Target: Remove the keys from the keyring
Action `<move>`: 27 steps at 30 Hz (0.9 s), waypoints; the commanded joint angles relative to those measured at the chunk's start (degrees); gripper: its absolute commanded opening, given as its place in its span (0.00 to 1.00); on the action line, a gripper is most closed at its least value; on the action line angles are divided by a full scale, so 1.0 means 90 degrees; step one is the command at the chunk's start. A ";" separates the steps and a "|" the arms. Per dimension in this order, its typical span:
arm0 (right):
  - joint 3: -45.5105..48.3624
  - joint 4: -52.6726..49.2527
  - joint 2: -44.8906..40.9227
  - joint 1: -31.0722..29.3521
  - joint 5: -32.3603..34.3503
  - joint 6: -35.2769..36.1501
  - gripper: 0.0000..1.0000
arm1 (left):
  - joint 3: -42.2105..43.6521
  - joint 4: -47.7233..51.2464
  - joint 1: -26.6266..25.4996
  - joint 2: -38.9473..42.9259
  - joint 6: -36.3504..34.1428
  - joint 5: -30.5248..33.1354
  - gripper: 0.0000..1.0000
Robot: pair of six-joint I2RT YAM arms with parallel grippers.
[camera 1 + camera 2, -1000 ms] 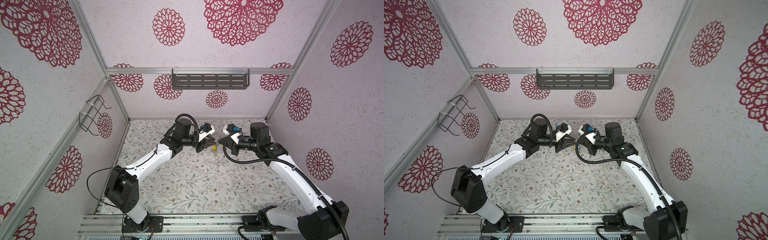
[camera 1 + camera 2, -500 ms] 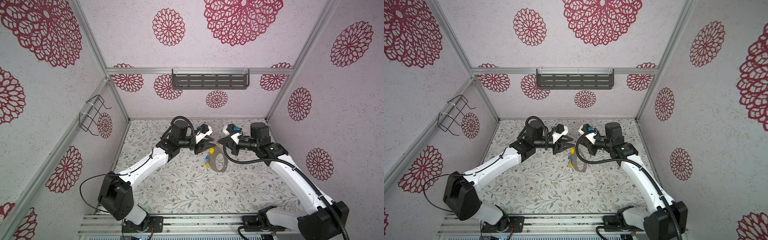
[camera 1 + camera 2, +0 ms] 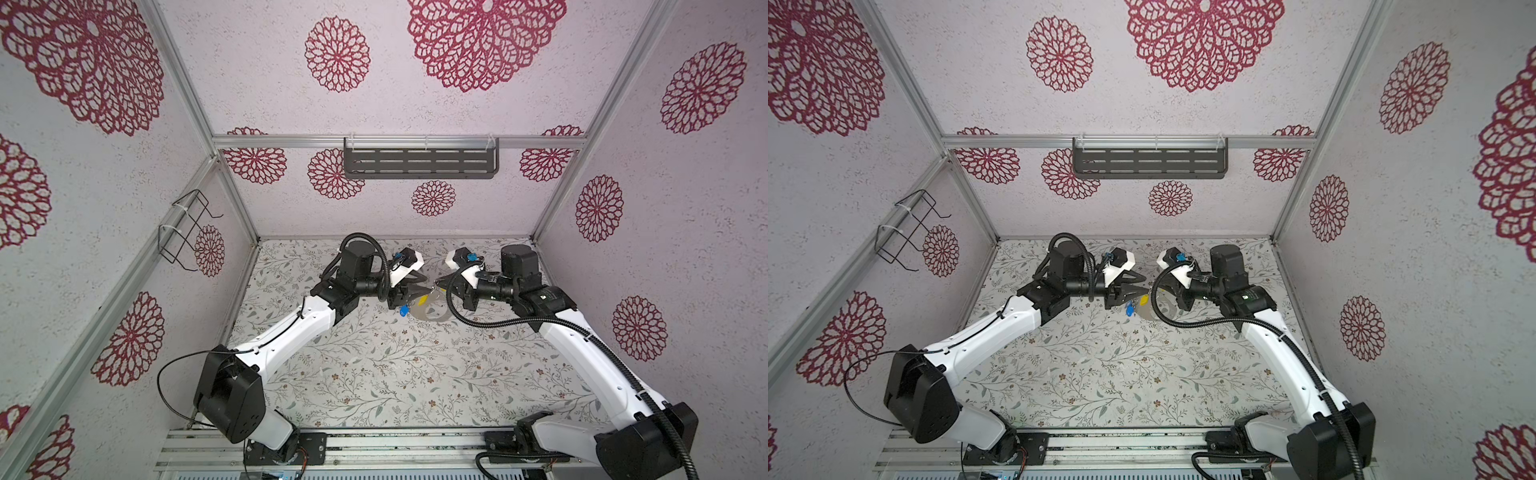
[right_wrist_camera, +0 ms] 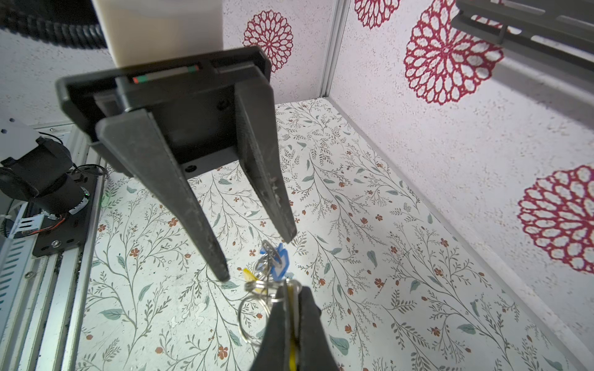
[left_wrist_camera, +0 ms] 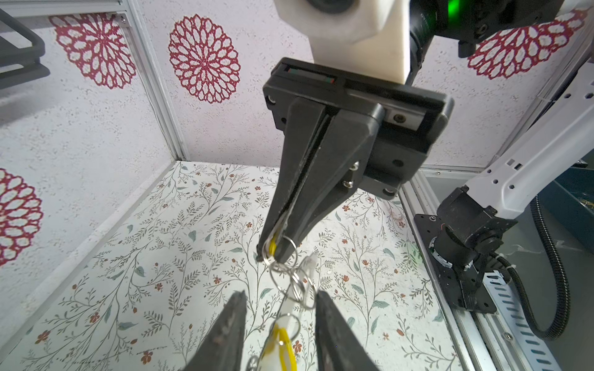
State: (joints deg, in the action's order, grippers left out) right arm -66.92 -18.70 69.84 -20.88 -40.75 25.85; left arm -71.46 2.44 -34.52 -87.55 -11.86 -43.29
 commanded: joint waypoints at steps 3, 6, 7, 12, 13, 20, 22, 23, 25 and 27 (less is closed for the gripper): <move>-0.0094 0.0257 -0.0251 0.0035 -0.0125 -0.0051 0.00 | -0.0252 -0.0086 -0.0081 -0.0124 0.0124 -0.0105 0.39; -0.0113 0.0255 -0.0240 0.0038 -0.0128 -0.0060 0.00 | -0.0261 -0.0105 -0.0128 -0.0164 0.0131 -0.0125 0.44; -0.0109 0.0251 -0.0240 0.0031 -0.0130 -0.0068 0.00 | -0.0248 -0.0114 -0.0147 -0.0183 0.0127 -0.0119 0.45; -0.0121 0.0276 -0.0241 0.0038 -0.0159 -0.0084 0.00 | -0.0319 -0.0113 -0.0197 -0.0328 0.0153 -0.0074 0.45; -0.0117 0.0266 -0.0245 0.0030 -0.0159 -0.0086 0.00 | -0.0344 -0.0105 -0.0197 -0.0362 0.0181 -0.0080 0.44; -0.0066 0.0262 -0.0315 0.0030 -0.0135 -0.0061 0.00 | -0.0439 -0.0067 -0.0207 -0.0420 0.0196 0.0049 0.30; -0.0040 0.0269 -0.0327 0.0032 -0.0127 -0.0059 0.00 | -0.0448 -0.0057 -0.0207 -0.0420 0.0210 0.0057 0.25; -0.0029 0.0262 -0.0317 0.0041 -0.0126 -0.0068 0.00 | -0.0453 -0.0038 -0.0207 -0.0410 0.0219 0.0091 0.24; -0.0021 0.0269 -0.0319 0.0039 -0.0124 -0.0062 0.00 | -0.0468 0.0028 -0.0207 -0.0393 0.0215 0.0110 0.20; 0.0011 0.0289 -0.0319 0.0038 -0.0125 -0.0067 0.00 | -0.0468 0.0061 -0.0207 -0.0370 0.0222 0.0132 0.13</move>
State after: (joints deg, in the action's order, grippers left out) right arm -66.92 -18.65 69.10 -20.88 -40.77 25.85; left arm -74.00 2.57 -36.05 -91.02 -9.58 -42.50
